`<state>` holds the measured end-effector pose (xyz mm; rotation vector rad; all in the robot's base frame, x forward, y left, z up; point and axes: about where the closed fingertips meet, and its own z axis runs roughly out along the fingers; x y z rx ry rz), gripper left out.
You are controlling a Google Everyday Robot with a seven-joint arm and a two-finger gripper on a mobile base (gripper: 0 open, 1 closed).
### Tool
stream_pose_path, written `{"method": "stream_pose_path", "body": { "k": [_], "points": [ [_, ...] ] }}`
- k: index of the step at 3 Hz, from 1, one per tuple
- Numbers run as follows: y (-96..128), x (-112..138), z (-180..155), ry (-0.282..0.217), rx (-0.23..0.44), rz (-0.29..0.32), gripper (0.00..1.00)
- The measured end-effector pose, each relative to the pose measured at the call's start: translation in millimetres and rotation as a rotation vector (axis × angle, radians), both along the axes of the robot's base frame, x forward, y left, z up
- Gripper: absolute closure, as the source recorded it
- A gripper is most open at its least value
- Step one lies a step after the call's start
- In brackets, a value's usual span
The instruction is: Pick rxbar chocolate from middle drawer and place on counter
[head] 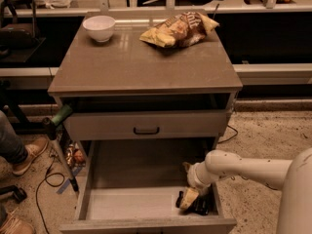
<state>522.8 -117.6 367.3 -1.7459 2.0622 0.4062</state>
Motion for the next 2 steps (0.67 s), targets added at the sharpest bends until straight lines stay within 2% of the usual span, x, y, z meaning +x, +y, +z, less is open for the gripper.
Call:
{"method": "stream_pose_path", "body": {
  "k": [2],
  "points": [
    [-26.8, -5.2, -21.9, -0.017, -0.051, 0.071, 0.02]
  ]
}}
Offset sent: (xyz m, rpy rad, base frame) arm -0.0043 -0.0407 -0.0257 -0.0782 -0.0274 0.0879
